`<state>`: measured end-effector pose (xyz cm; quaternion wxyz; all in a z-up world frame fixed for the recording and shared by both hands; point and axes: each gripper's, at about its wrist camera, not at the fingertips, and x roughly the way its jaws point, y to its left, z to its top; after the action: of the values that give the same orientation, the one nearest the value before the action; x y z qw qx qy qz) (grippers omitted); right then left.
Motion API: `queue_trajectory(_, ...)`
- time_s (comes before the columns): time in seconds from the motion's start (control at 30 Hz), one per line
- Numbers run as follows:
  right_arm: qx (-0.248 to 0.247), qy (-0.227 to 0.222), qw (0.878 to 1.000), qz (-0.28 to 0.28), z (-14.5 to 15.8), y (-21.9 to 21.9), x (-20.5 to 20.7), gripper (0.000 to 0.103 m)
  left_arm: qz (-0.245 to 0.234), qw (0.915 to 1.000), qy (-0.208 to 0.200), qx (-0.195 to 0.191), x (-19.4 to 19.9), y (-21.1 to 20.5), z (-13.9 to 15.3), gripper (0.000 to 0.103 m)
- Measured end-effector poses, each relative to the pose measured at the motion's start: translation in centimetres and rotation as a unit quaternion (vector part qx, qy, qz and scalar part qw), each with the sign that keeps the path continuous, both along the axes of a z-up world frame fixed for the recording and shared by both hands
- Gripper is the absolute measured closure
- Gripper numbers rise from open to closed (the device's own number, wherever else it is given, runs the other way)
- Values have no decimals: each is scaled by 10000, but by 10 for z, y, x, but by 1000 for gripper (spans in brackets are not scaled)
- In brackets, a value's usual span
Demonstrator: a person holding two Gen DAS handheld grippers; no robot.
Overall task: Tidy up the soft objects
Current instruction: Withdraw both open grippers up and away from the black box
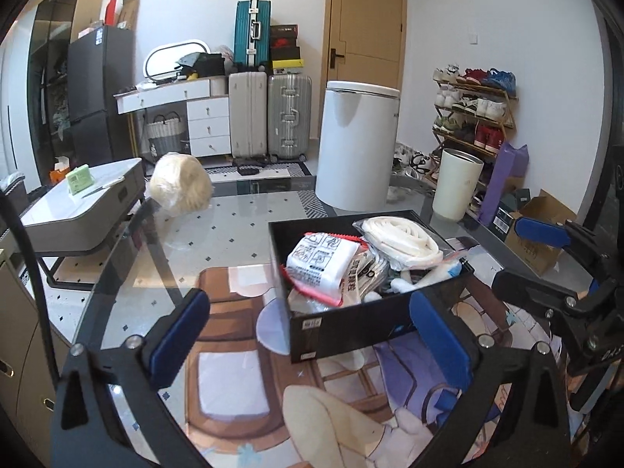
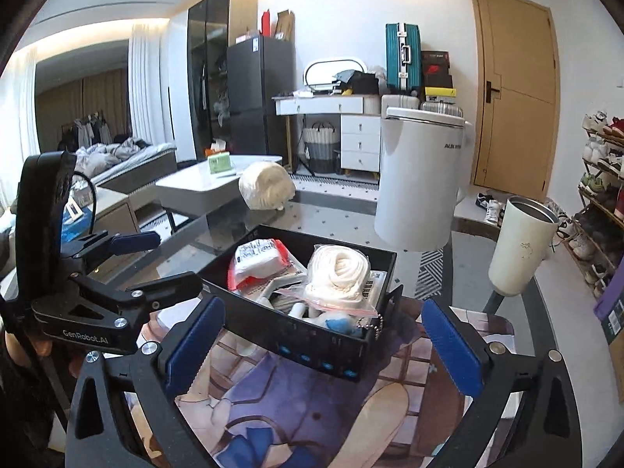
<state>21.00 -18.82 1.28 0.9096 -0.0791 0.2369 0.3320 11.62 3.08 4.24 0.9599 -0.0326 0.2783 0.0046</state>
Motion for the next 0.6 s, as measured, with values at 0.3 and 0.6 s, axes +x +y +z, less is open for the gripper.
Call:
queue_trajectory(0.3, 213, -226, 9994, -118, -10, -6, -23, 1, 138, 9998, -139, -96, -19, 5, -9, 0)
queue_trajectory(0.6, 206, -238, 9995, -24, -23, -2, -27, 1, 278, 9992, -271, 62, -22, 0, -18, 0)
